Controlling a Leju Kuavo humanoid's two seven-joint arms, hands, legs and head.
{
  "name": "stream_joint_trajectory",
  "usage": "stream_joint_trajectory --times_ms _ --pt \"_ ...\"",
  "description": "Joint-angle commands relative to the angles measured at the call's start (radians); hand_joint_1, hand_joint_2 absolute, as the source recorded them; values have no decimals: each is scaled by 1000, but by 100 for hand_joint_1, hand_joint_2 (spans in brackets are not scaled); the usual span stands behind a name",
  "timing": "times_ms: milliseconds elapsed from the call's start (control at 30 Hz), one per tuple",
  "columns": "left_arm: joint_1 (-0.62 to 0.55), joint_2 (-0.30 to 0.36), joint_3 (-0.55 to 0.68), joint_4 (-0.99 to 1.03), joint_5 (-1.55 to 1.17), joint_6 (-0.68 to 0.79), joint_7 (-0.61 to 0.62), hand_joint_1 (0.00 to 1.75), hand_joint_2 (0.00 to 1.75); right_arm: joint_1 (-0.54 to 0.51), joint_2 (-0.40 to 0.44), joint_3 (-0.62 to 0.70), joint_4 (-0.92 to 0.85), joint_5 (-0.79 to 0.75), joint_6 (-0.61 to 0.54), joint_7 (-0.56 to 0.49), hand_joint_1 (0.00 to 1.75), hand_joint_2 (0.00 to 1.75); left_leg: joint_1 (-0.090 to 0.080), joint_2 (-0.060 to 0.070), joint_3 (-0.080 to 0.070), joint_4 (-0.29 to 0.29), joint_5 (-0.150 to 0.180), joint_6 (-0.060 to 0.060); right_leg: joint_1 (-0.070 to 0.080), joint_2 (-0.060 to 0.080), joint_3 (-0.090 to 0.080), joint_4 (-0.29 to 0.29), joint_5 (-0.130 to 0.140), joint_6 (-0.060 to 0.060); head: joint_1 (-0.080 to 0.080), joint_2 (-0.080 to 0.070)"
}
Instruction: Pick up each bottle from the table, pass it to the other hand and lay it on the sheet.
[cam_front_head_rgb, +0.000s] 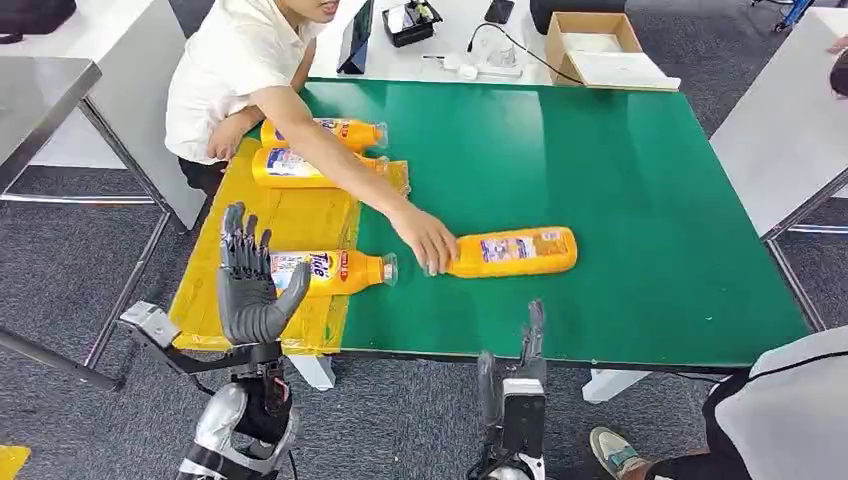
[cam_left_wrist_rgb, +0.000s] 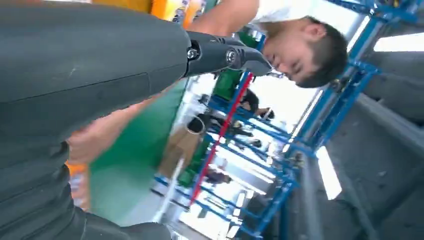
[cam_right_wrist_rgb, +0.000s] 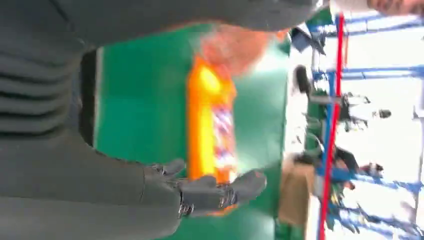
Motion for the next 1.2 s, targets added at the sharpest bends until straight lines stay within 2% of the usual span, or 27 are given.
stream_joint_trajectory --times_ms 33,67,100,133,167,200,233,267,300,367,433,533,600,633,667,700,833,967,1100,1167,1200 --pt "120 9 71 -117 44 -10 48 0 175 -81 142 -582 33 608 -39 60 0 175 -1 1 4 0 -2 -1 0 1 3 1 -2 -2 0 0" --pt "120 9 67 -107 42 -20 46 0 175 -117 142 -602 82 651 -39 54 0 175 0 3 4 -1 -1 -1 0 3 2 0 -1 -2 0 0" --pt "118 8 65 -100 37 -27 42 0 175 -154 107 -555 171 650 -39 93 0 175 0 2 2 -1 0 -1 0 2 1 -1 0 -1 0 0" --pt "114 9 63 -97 18 -32 24 0 175 -177 75 -544 183 751 -39 160 0 175 0 4 5 -2 -1 -1 1 3 4 -2 0 -2 -1 0" --pt "109 8 62 -95 15 -33 23 0 175 -194 67 -551 195 790 -39 178 0 175 0 2 3 -1 0 -1 1 1 3 -2 0 -1 0 0" --pt "103 10 61 -96 11 -35 19 0 175 -220 32 -520 248 893 -39 206 0 175 0 1 5 -2 0 -1 1 1 5 -2 0 -2 0 0" --pt "79 17 57 -85 8 -45 16 0 175 -270 -48 -443 335 1132 -39 335 0 175 1 1 3 -1 0 0 1 1 3 -2 0 -1 0 0" --pt "65 17 61 -77 9 -45 17 0 175 -301 -82 -406 397 1148 -39 351 0 175 1 2 6 -2 -1 -1 1 2 6 -2 0 -2 0 0" --pt "48 19 63 -68 7 -51 14 0 175 -351 -108 -372 479 1069 -39 345 0 175 0 2 4 -2 0 0 0 2 4 -2 1 -1 0 0" --pt "37 18 64 -64 15 -63 17 0 175 -409 -118 -339 571 1021 2 358 0 175 1 4 6 -2 0 -1 1 4 6 -4 2 -2 -1 0" --pt "28 15 57 -53 21 -72 25 0 175 -461 -130 -291 621 1024 -3 392 0 175 0 3 2 -1 1 0 0 2 2 -1 2 -1 0 0" --pt "13 13 37 -15 33 -83 53 0 175 -520 -143 -224 678 1076 -8 500 0 175 0 1 3 0 1 1 0 2 3 -1 2 -1 0 0" --pt "9 9 31 -1 36 -84 63 0 175 -539 -146 -204 698 1100 6 536 0 175 0 3 5 -1 1 0 0 3 4 -1 2 -1 0 0" --pt "1 10 24 18 51 -94 88 0 175 -557 -156 -167 726 1156 -1 587 0 175 0 1 4 -1 1 1 0 1 5 -1 1 -1 0 0" --pt "1 10 24 18 51 -94 88 0 175 -557 -156 -167 726 1156 -1 587 0 175 -1 0 4 -1 1 1 0 0 4 -1 1 -1 0 0" --pt "-4 8 17 32 53 -93 97 0 175 -574 -165 -124 750 1226 -7 634 0 175 0 -1 4 -1 1 1 0 -1 4 -1 1 -1 0 0" --pt "-7 3 12 51 90 -105 144 0 175 -598 -157 -83 768 1266 36 664 0 175 0 1 8 0 0 0 1 0 7 0 0 -2 0 0" --pt "-9 2 11 54 95 -104 152 0 175 -608 -152 -77 768 1270 50 673 0 175 0 -1 4 0 1 1 0 -1 4 0 1 -1 0 0" --pt "-22 -1 3 69 123 -108 192 0 175 -651 -151 -73 811 1249 170 703 0 175 0 -1 2 0 1 1 0 -1 2 0 1 0 0 0" --pt "-24 -3 2 71 132 -111 202 0 175 -658 -150 -79 822 1236 192 707 0 175 0 -1 2 0 1 1 0 -1 3 0 1 -1 0 0" --pt "-27 -1 -5 75 138 -113 217 0 175 -674 -152 -70 850 1243 251 739 0 175 -1 -1 2 0 2 1 -1 -1 2 0 1 0 0 0"
